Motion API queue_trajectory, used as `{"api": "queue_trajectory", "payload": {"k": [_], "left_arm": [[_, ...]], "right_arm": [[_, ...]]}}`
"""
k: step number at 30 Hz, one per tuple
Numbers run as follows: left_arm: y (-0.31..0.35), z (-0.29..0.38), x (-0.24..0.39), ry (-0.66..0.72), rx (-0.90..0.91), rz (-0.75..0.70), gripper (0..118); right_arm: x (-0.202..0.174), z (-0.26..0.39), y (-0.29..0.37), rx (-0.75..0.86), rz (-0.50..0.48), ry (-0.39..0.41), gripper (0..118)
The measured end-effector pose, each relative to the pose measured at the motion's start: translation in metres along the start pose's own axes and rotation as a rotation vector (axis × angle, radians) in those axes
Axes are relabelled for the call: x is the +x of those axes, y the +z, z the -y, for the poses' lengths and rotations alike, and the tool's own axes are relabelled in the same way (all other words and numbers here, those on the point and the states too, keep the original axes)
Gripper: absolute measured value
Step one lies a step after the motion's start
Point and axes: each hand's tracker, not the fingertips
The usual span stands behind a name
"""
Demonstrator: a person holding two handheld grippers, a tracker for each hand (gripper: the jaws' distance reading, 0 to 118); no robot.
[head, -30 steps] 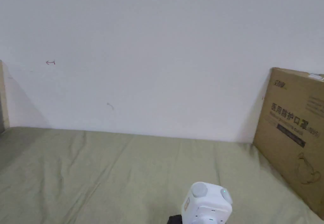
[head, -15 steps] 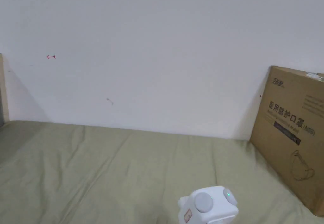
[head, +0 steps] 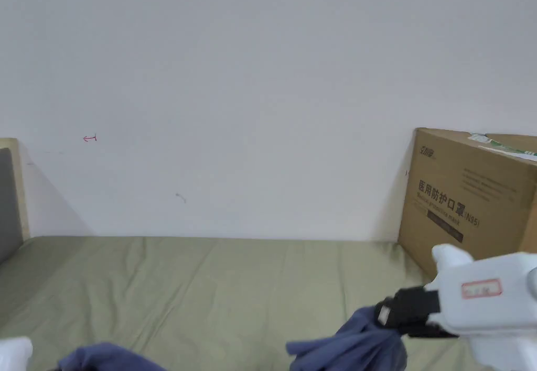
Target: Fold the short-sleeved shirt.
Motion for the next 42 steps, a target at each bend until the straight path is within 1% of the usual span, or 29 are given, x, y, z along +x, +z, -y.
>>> {"api": "queue_trajectory", "payload": {"k": [5, 6, 7, 8, 9, 12, 16, 17, 20, 22, 24, 25, 28, 33, 35, 36, 37, 38, 39, 40, 42], "left_arm": [[0.032, -0.058, 0.003, 0.009, 0.054, 0.009, 5], [0.035, -0.068, 0.002, 0.006, 0.066, 0.012, 5], [0.039, -0.076, 0.003, 0.009, 0.077, 0.012, 5], [0.045, -0.084, 0.004, 0.012, 0.1, 0.012, 5], [0.05, -0.091, 0.006, 0.011, 0.124, 0.01, 5], [0.057, -0.109, 0.01, 0.015, 0.16, 0.004, 5], [0.054, -0.129, 0.009, 0.043, 0.186, 0.007, 5], [0.049, -0.137, 0.007, 0.071, 0.176, 0.009, 5], [0.029, -0.16, 0.0, 0.135, 0.139, 0.03, 5], [0.014, -0.175, 0.002, 0.123, 0.124, 0.025, 5], [-0.003, -0.19, 0.006, 0.056, 0.106, -0.001, 5], [-0.01, -0.197, 0.007, 0.037, 0.107, -0.01, 5], [-0.04, -0.22, 0.005, 0.052, 0.109, -0.011, 5], [-0.1, -0.256, -0.003, 0.097, 0.111, -0.034, 5], [-0.121, -0.266, -0.005, 0.078, 0.145, -0.056, 5], [-0.132, -0.271, -0.005, 0.069, 0.149, -0.07, 5], [-0.144, -0.276, -0.005, 0.059, 0.151, -0.085, 5], [-0.157, -0.279, -0.006, 0.057, 0.152, -0.08, 5], [-0.17, -0.281, -0.007, 0.054, 0.148, -0.08, 5], [-0.181, -0.282, -0.006, 0.046, 0.136, -0.095, 5], [-0.21, -0.275, -0.002, 0.006, 0.078, -0.141, 5]], "right_arm": [[-0.008, -0.021, 0.064, 0.128, -0.009, -0.032, 7], [-0.013, -0.024, 0.075, 0.17, 0.011, -0.025, 7], [-0.018, -0.025, 0.081, 0.197, 0.043, -0.01, 7], [-0.023, -0.028, 0.087, 0.209, 0.043, 0.004, 7], [-0.026, -0.03, 0.092, 0.225, 0.037, -0.004, 7], [-0.025, -0.04, 0.099, 0.278, 0.037, -0.072, 7], [-0.021, -0.064, 0.101, 0.289, 0.077, -0.057, 7], [-0.022, -0.073, 0.103, 0.302, 0.088, -0.051, 7], [-0.02, -0.104, 0.106, 0.349, 0.079, -0.061, 7], [-0.025, -0.126, 0.102, 0.358, 0.096, -0.047, 7], [-0.028, -0.15, 0.098, 0.383, 0.165, 0.039, 7], [-0.03, -0.158, 0.095, 0.403, 0.18, 0.058, 7], [-0.027, -0.193, 0.079, 0.422, 0.219, 0.043, 7], [-0.026, -0.243, 0.034, 0.453, 0.283, 0.064, 7], [-0.027, -0.257, 0.016, 0.454, 0.302, 0.065, 7], [-0.028, -0.264, 0.007, 0.456, 0.322, 0.083, 7], [-0.03, -0.272, -0.003, 0.457, 0.36, 0.116, 7], [-0.034, -0.278, -0.014, 0.467, 0.431, 0.161, 7], [-0.037, -0.282, -0.025, 0.476, 0.481, 0.192, 7], [-0.038, -0.284, -0.034, 0.481, 0.482, 0.205, 7], [-0.034, -0.284, -0.057, 0.48, 0.473, 0.196, 7]]}}
